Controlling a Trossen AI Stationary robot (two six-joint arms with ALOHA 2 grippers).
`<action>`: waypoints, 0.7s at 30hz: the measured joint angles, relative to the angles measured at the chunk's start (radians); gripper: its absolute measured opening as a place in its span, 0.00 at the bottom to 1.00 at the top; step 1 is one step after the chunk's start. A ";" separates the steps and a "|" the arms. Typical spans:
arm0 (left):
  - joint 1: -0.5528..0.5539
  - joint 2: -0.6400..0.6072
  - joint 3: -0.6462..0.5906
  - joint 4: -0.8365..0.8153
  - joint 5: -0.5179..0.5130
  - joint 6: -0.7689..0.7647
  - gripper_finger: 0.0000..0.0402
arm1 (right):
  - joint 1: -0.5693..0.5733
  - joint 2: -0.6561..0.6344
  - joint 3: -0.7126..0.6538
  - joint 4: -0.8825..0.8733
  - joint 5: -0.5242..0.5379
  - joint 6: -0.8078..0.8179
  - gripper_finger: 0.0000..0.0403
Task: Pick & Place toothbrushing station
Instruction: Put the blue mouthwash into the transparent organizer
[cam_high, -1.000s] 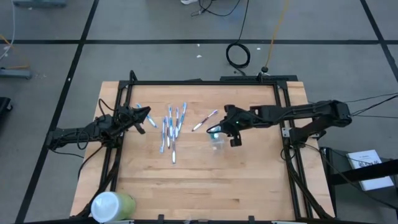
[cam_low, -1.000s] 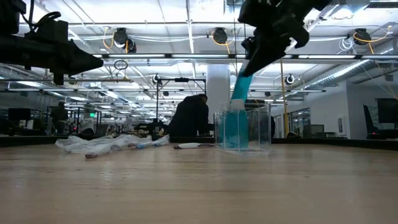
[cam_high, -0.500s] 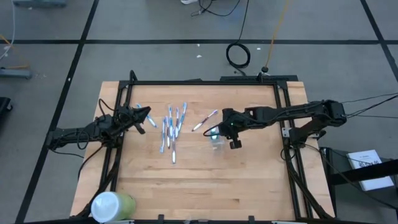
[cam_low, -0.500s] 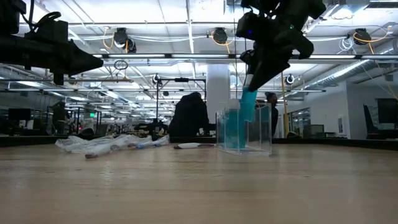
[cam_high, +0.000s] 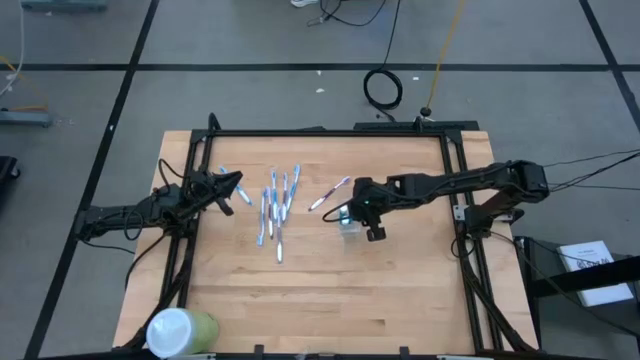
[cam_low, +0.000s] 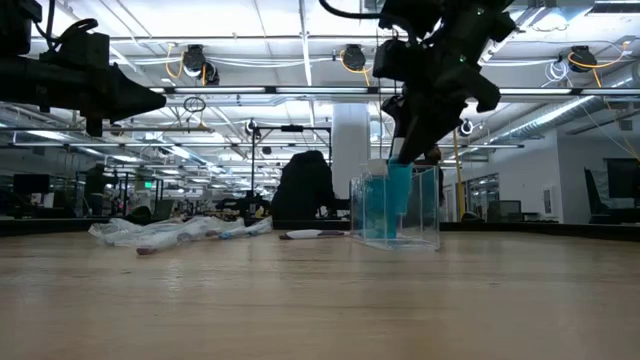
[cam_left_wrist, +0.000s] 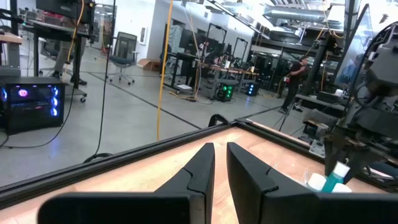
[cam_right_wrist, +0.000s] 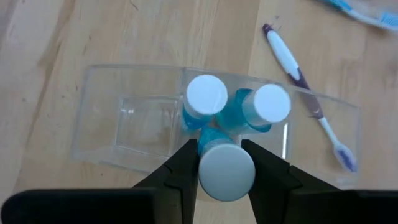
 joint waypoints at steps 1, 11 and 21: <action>0.000 0.000 0.000 0.000 0.000 0.000 0.12 | 0.000 0.006 0.000 0.003 0.000 0.000 0.25; 0.000 0.000 0.000 0.000 0.000 0.000 0.12 | 0.000 0.002 0.000 0.031 0.004 -0.007 0.32; 0.000 0.000 0.000 0.000 0.000 0.000 0.12 | 0.000 -0.001 0.000 0.030 0.006 -0.001 0.37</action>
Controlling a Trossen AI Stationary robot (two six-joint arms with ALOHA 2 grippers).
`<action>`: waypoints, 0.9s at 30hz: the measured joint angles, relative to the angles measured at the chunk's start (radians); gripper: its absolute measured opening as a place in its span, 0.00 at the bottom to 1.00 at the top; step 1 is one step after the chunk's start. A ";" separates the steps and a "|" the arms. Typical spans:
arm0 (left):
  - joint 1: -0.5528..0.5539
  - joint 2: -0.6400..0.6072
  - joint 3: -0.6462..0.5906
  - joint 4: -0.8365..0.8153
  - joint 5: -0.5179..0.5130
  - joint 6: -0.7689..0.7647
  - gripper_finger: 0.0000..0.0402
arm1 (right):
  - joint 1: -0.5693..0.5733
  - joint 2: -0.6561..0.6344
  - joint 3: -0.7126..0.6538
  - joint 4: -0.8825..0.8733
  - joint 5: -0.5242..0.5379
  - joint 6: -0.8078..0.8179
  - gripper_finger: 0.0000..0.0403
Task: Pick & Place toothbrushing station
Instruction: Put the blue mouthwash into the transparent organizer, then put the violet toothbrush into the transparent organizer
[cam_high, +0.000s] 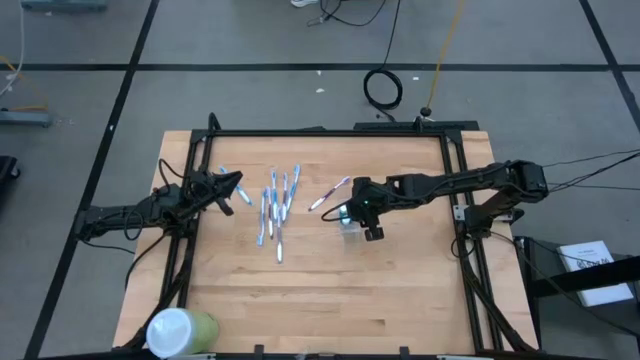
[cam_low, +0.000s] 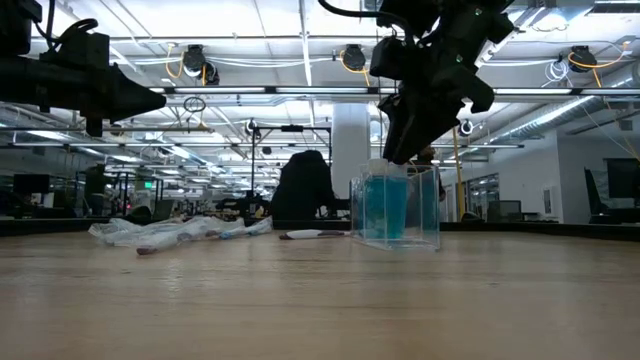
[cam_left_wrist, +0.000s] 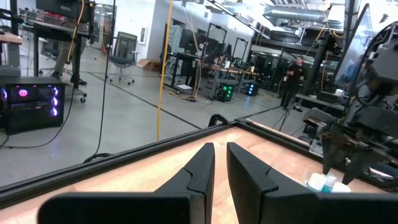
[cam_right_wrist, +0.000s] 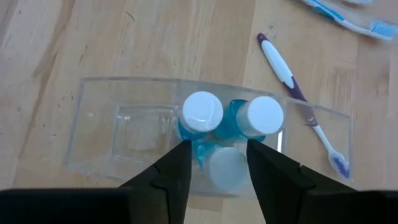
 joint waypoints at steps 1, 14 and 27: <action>0.000 0.000 0.000 0.000 0.000 0.000 0.12 | 0.000 -0.004 0.000 0.000 0.002 -0.001 0.37; 0.000 0.000 0.000 -0.001 0.000 0.000 0.12 | 0.000 -0.271 0.000 -0.072 0.005 0.147 0.37; 0.000 0.000 0.000 0.000 0.000 0.000 0.12 | 0.001 -0.748 -0.383 0.116 0.003 0.343 0.34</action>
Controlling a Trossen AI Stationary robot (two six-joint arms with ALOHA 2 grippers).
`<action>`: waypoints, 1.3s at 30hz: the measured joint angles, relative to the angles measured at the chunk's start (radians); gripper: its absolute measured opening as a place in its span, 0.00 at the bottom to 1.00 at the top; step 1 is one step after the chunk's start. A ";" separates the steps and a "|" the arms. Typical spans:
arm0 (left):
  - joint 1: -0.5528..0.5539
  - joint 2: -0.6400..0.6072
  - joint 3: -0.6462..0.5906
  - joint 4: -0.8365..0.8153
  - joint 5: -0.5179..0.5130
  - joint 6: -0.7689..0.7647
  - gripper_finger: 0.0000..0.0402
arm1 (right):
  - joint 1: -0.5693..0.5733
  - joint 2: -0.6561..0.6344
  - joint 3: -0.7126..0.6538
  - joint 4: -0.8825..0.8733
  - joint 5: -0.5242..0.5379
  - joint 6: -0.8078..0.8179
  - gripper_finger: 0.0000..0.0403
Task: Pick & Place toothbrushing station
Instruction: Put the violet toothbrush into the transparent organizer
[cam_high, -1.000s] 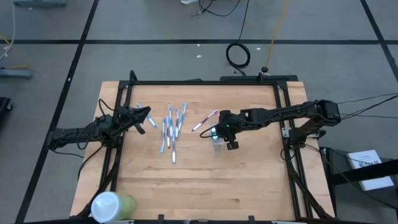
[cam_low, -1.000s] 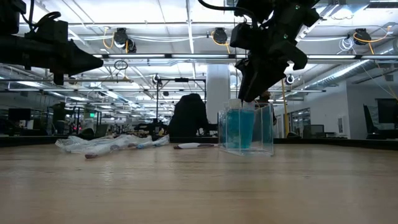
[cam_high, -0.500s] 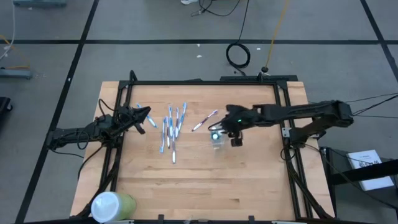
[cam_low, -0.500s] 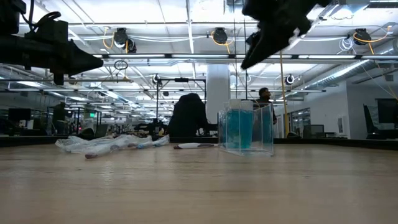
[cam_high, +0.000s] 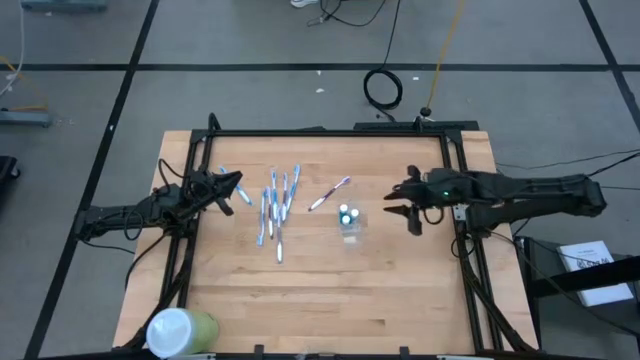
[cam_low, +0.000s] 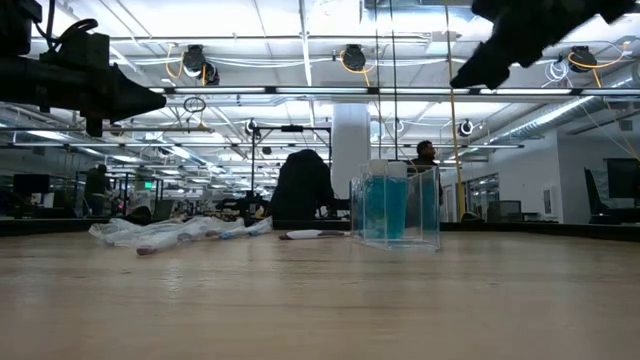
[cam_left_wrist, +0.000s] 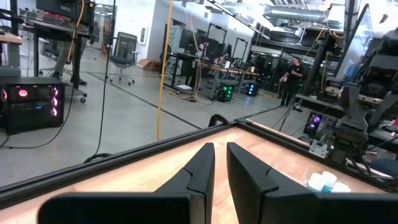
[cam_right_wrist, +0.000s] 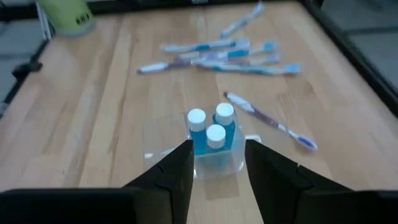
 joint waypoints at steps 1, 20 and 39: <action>0.000 0.000 0.000 0.000 0.000 0.000 0.12 | 0.000 -0.034 -0.042 0.042 0.000 0.000 0.33; 0.000 0.000 0.000 0.048 -0.001 -0.126 0.12 | -0.001 -0.329 -0.467 0.552 -0.001 -0.008 0.32; -0.016 0.267 0.020 0.343 0.096 -0.332 0.21 | -0.001 -0.330 -0.514 0.653 -0.002 -0.104 0.32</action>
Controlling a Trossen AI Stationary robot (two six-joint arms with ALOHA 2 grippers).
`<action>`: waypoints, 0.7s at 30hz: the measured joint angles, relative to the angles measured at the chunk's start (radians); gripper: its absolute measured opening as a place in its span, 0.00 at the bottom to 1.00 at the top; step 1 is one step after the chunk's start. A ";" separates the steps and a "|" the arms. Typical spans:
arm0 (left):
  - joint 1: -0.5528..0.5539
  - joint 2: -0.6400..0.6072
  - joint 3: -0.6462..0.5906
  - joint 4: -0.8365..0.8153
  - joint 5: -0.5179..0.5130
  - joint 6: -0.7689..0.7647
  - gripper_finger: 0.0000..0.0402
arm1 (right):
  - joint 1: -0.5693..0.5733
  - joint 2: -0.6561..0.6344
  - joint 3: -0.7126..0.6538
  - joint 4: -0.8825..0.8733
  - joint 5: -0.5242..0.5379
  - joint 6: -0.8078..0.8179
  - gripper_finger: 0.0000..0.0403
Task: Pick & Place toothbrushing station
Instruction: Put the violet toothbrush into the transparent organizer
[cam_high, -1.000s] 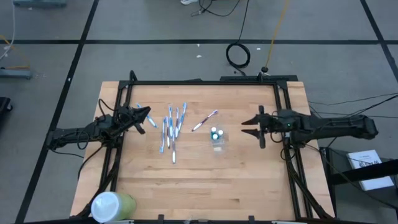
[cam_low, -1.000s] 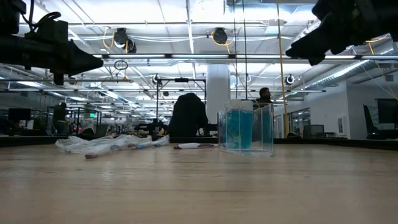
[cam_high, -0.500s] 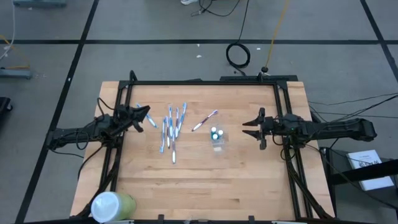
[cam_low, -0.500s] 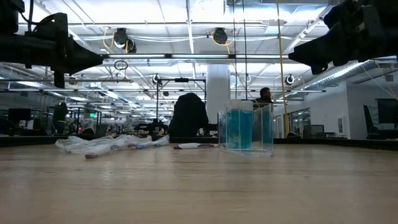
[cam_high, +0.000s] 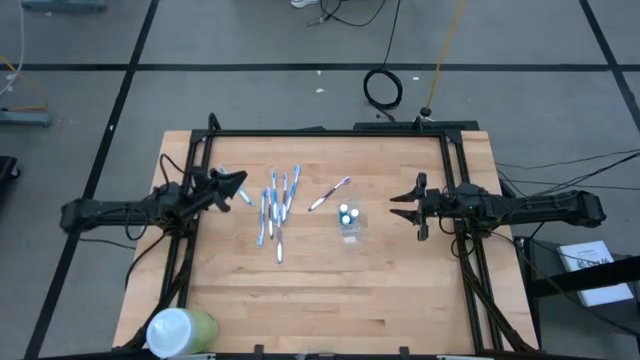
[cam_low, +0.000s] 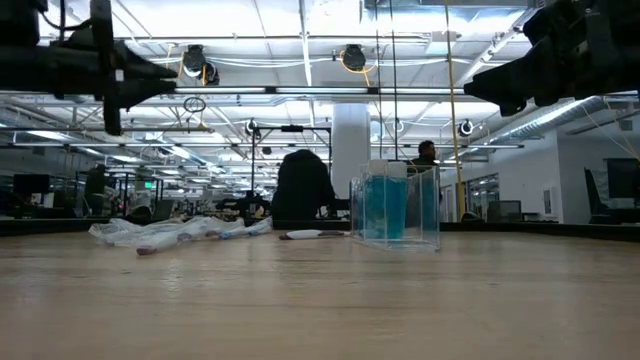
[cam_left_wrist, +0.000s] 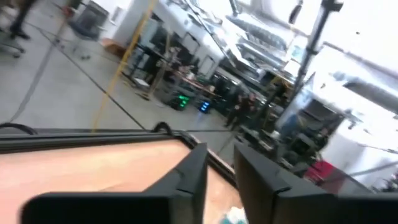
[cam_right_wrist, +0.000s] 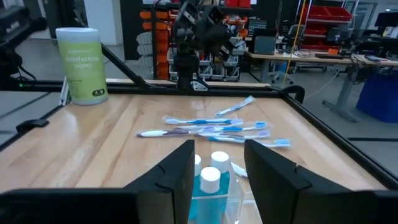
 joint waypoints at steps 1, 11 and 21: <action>-0.006 0.052 0.019 0.026 0.006 0.003 0.25 | 0.000 0.000 0.000 0.000 0.000 -0.002 0.32; -0.055 0.744 0.462 -0.201 0.008 0.069 0.58 | 0.000 0.000 0.000 0.016 0.004 -0.013 0.32; -0.059 1.378 0.852 -0.321 0.008 0.155 0.57 | 0.000 0.000 0.000 0.015 0.032 -0.005 0.32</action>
